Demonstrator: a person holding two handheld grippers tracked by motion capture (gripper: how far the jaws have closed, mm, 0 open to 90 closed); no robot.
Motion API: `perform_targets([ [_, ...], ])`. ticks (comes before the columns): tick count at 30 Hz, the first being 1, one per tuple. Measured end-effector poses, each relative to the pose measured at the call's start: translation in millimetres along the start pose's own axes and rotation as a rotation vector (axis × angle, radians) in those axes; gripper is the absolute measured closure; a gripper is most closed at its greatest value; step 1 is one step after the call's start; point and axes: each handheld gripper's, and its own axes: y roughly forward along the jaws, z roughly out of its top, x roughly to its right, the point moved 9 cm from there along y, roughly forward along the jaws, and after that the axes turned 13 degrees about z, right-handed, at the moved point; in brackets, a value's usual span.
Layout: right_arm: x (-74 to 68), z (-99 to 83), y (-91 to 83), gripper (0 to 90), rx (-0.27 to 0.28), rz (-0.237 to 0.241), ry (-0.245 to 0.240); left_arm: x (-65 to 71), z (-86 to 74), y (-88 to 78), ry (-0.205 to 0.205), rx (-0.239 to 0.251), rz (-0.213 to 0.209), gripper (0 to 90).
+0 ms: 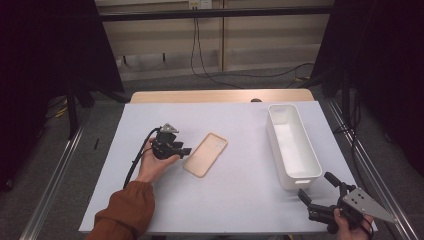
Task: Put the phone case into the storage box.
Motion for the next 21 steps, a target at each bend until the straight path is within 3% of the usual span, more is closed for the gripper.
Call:
perform_targets([
  [6, 0.2, 0.1, -0.5, 0.0, 0.001, 0.000, 0.000, -4.5, 9.9, -8.6, 0.010, 0.081, 0.053, 24.5],
  [9, 0.3, 0.3, -0.6, 0.0, 0.001, -0.001, -0.002, -5.2, 10.7, -9.3, 0.027, 0.084, 0.072, 12.7],
  [15, 0.3, 0.4, -0.8, 0.0, 0.002, -0.002, -0.001, -1.0, 13.8, -11.2, 0.009, 0.096, 0.012, 6.6],
  [18, 0.5, 0.5, -0.6, 0.0, 0.003, -0.003, 0.000, 0.0, 17.3, -11.7, 0.023, 0.109, 0.043, 6.5],
  [21, 0.2, 0.3, -0.1, 0.0, 0.001, -0.002, -0.001, 6.1, 22.7, -11.3, -0.008, 0.119, -0.035, 6.9],
])
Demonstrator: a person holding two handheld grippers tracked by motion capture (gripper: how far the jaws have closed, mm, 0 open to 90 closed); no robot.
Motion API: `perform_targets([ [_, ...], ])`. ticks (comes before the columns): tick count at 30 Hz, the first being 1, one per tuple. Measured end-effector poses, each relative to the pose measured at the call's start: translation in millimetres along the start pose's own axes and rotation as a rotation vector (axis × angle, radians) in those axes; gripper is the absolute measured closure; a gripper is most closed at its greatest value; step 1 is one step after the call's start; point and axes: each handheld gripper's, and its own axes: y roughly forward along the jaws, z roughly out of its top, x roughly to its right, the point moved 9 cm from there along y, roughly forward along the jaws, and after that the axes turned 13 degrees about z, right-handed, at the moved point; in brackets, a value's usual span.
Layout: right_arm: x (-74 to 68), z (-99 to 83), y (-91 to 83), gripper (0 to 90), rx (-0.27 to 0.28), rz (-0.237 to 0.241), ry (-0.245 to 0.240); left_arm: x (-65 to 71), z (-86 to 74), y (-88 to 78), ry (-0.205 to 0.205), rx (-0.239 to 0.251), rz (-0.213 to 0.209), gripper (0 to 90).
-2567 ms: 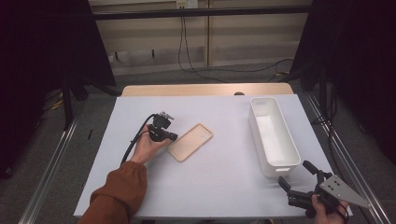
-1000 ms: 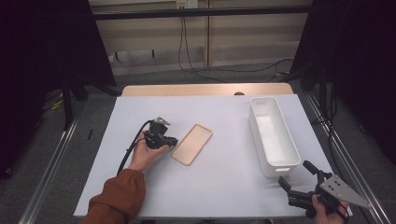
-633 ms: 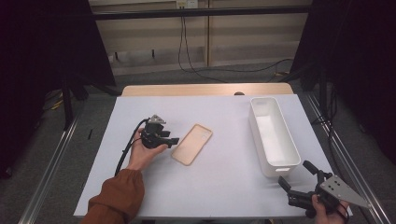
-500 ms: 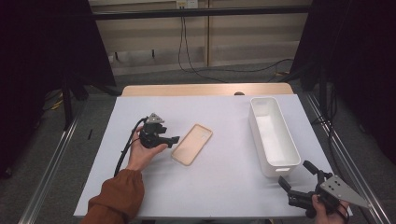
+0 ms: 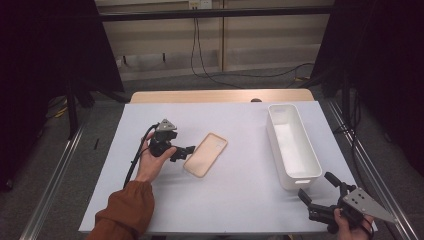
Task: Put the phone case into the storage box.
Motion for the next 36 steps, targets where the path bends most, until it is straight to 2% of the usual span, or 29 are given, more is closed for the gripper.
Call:
perform_targets([
  [3, -0.1, 0.1, -0.1, 0.0, 0.000, 0.000, -0.001, 0.3, 6.2, 4.7, 0.030, 0.033, 0.028, 6.9],
  [5, 0.0, 0.0, -0.1, 0.0, 0.000, 0.000, 0.000, 2.3, 8.0, 6.2, 0.033, 0.047, 0.014, 7.0],
  [6, 0.3, -0.2, -0.2, 0.0, -0.001, 0.000, 0.000, 5.3, 8.8, 7.9, 0.025, 0.045, -0.006, 7.2],
  [8, 0.3, -0.2, 0.0, 0.0, -0.001, 0.000, 0.002, 8.4, 9.4, 13.1, 0.043, 0.028, -0.014, 7.2],
  [9, 0.1, 0.0, 0.0, 0.0, 0.000, -0.001, 0.001, 8.8, 8.9, 15.0, 0.052, 0.015, -0.014, 7.2],
  [13, 0.3, -0.2, -0.2, 0.0, -0.001, 0.000, -0.001, 14.3, 10.5, 20.8, 0.035, -0.015, -0.050, 7.2],
  [16, 0.2, -0.3, 0.1, 0.0, -0.002, 0.000, 0.002, 16.8, 12.2, 24.4, 0.047, -0.053, -0.063, 7.2],
  [18, 0.1, -0.1, 0.1, 0.0, -0.001, 0.000, 0.001, 15.2, 12.8, 27.8, 0.060, -0.084, -0.048, 7.6],
  [21, 0.1, -0.2, -0.1, 0.0, -0.001, 0.001, 0.001, 14.2, 13.5, 31.4, 0.051, -0.110, -0.060, 9.0],
  [22, 0.4, -0.3, -0.4, 0.0, -0.001, 0.000, 0.000, 13.1, 13.0, 34.5, 0.065, -0.142, -0.061, 9.0],
  [25, 0.4, -0.3, -0.3, 0.0, -0.001, 0.001, 0.001, 11.6, 13.0, 36.9, 0.075, -0.161, -0.062, 9.4],
  [26, 0.4, -0.4, -0.2, 0.0, -0.002, 0.001, 0.001, 9.4, 10.7, 39.5, 0.090, -0.201, -0.064, 9.4],
  [27, 0.3, -0.4, -0.1, 0.0, -0.002, 0.001, 0.002, 9.5, 9.4, 40.7, 0.099, -0.218, -0.073, 9.4],
  [29, 0.2, -0.4, 0.0, 0.0, -0.002, 0.002, 0.001, 9.4, 9.0, 41.7, 0.112, -0.222, -0.079, 9.0],
  [30, 0.1, -0.4, 0.0, 0.0, -0.002, 0.002, 0.001, 10.2, 7.7, 42.6, 0.128, -0.237, -0.098, 8.6],
  [31, 0.1, -0.4, 0.0, 0.0, -0.002, 0.002, 0.001, 10.2, 7.7, 42.6, 0.128, -0.237, -0.098, 8.5],
  [33, 0.5, -0.8, 0.1, 0.0, -0.004, 0.001, 0.002, 9.4, 4.0, 44.8, 0.142, -0.276, -0.089, 7.8],
  [36, 0.2, -0.7, 0.5, 0.0, -0.004, 0.002, 0.000, 8.5, 2.3, 46.8, 0.147, -0.295, -0.091, 7.4],
])
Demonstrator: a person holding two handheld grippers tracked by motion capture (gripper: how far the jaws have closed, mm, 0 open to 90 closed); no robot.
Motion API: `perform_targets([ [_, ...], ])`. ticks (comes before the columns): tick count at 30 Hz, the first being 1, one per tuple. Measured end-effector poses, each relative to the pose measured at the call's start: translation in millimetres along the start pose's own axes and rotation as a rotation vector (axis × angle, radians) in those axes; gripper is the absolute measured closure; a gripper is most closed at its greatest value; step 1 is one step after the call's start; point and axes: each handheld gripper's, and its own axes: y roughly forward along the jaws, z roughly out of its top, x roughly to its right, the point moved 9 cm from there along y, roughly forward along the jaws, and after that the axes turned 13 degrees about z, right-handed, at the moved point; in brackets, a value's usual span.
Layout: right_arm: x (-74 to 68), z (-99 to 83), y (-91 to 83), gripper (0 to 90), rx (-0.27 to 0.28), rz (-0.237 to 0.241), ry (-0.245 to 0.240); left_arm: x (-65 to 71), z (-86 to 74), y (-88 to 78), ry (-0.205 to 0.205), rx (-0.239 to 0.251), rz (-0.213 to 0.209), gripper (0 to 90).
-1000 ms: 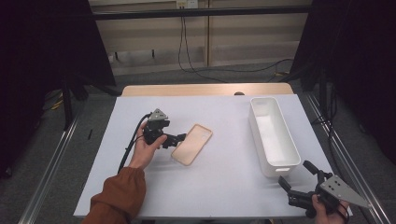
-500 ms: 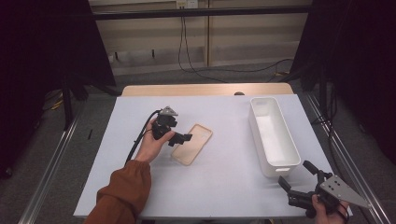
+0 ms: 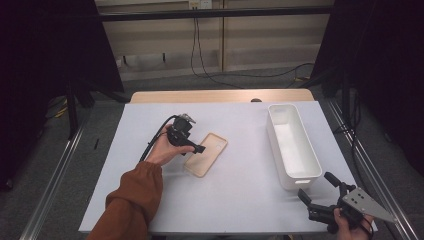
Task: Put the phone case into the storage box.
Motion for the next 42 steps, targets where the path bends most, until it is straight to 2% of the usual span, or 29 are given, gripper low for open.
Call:
perform_targets([
  [3, -0.2, -0.1, 0.2, 0.0, -0.001, 0.001, 0.000, -2.7, -1.6, 3.9, -0.016, -0.039, 0.016, 11.9],
  [8, -0.1, -0.2, 0.4, 0.0, -0.001, 0.001, 0.002, -2.4, -4.2, 8.0, 0.006, -0.092, 0.042, 22.7],
  [9, -0.1, -0.3, 0.4, 0.0, -0.001, 0.002, 0.003, -2.4, -4.7, 10.0, 0.008, -0.112, 0.065, 23.8],
  [13, -0.1, -0.4, 0.3, 0.0, -0.002, 0.002, 0.003, -1.9, -5.9, 13.7, 0.010, -0.130, 0.080, 33.4],
  [18, -0.2, -0.4, 0.4, 0.0, -0.002, 0.002, 0.005, -1.8, -5.5, 13.4, 0.007, -0.137, 0.098, 41.2],
  [20, -0.4, -0.3, 0.5, 0.0, -0.001, 0.003, 0.003, -3.0, -5.7, 11.6, 0.003, -0.143, 0.092, 49.9],
  [24, -0.4, -0.3, 0.3, 0.0, -0.002, 0.004, 0.001, -2.4, -6.2, 11.3, -0.005, -0.154, 0.080, 51.2],
  [28, -0.6, -0.3, 0.4, 0.0, -0.002, 0.005, 0.000, -2.7, -6.3, 10.5, -0.014, -0.160, 0.072, 58.2],
  [34, -0.5, -0.4, 0.4, 0.0, -0.003, 0.005, 0.001, -2.3, -6.7, 9.8, -0.016, -0.169, 0.060, 61.6],
  [35, -0.6, -0.4, 0.4, 0.0, -0.003, 0.005, 0.001, -2.3, -6.7, 9.8, -0.016, -0.169, 0.060, 64.6],
  [36, -0.5, -0.3, 0.4, 0.0, -0.002, 0.004, 0.000, -0.2, -6.9, 9.3, -0.023, -0.170, 0.034, 67.5],
  [37, -0.5, -0.3, 0.3, 0.0, -0.002, 0.004, 0.000, -0.2, -6.9, 9.3, -0.023, -0.170, 0.034, 74.8],
  [38, -0.6, -0.3, 0.4, 0.0, -0.002, 0.005, 0.000, 3.1, -7.1, 8.8, -0.029, -0.169, -0.007, 79.7],
  [42, -0.9, -0.4, 0.5, 0.0, -0.003, 0.004, 0.003, 1.7, -7.3, 9.6, -0.058, -0.167, -0.015, 78.4],
])
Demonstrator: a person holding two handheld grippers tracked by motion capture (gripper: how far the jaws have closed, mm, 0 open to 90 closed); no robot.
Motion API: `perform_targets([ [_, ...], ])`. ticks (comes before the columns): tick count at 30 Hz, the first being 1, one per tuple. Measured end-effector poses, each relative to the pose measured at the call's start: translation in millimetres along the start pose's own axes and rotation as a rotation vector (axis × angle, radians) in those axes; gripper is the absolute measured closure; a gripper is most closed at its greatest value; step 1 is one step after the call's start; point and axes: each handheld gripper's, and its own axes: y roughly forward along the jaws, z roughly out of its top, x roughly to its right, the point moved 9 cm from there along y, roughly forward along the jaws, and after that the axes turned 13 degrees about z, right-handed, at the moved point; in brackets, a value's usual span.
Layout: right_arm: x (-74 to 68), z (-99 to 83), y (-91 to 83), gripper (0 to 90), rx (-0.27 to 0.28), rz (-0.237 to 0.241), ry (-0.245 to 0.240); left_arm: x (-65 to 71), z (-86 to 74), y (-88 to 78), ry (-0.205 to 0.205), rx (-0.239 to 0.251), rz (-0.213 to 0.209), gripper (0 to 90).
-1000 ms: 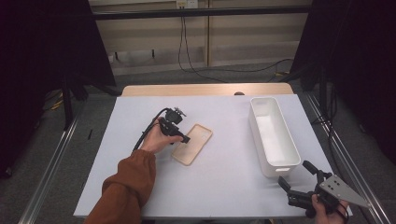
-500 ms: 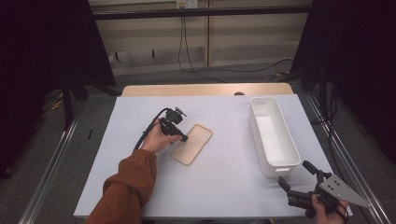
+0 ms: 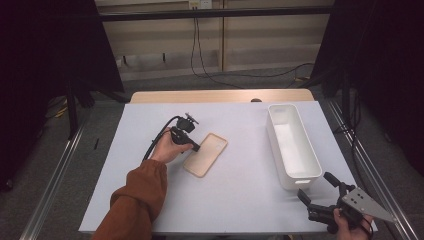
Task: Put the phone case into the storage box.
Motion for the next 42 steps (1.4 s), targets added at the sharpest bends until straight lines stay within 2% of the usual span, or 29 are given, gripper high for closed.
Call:
perform_targets([
  [8, -0.4, 0.1, 0.5, 0.0, 0.000, 0.002, -0.001, 0.7, 0.9, 0.4, -0.014, -0.007, 0.013, 77.9],
  [13, -0.7, 0.0, 0.7, 0.0, -0.001, 0.004, -0.001, 0.1, 0.5, 0.5, -0.034, -0.005, -0.016, 79.4],
  [14, -0.9, 0.0, 0.8, 0.0, -0.001, 0.005, -0.001, -0.8, 0.2, 0.8, -0.049, -0.004, -0.023, 81.7],
  [19, -0.5, -0.1, 0.7, 0.0, 0.000, 0.004, 0.000, -0.3, 0.5, 0.6, -0.063, 0.000, -0.028, 85.8],
  [23, -0.1, -0.1, 0.7, 0.0, 0.000, 0.003, 0.000, -0.3, 0.8, 0.3, -0.065, 0.009, -0.020, 86.8],
  [28, 0.4, -0.1, 0.4, 0.0, 0.001, 0.001, 0.003, 0.4, 0.5, -0.6, -0.071, 0.038, 0.010, 87.7],
  [30, 0.5, 0.1, 0.3, 0.0, 0.002, 0.000, 0.003, 0.1, 0.0, -0.9, -0.061, 0.039, 0.012, 87.8],
  [35, 0.8, 0.1, -0.2, 0.0, 0.002, -0.001, 0.001, 1.7, 0.6, -2.1, -0.075, 0.066, 0.032, 87.9],
  [42, 1.0, 0.2, -0.5, 0.0, 0.002, -0.002, 0.000, -0.5, -0.7, -6.8, -0.072, 0.095, 0.035, 87.9],
])
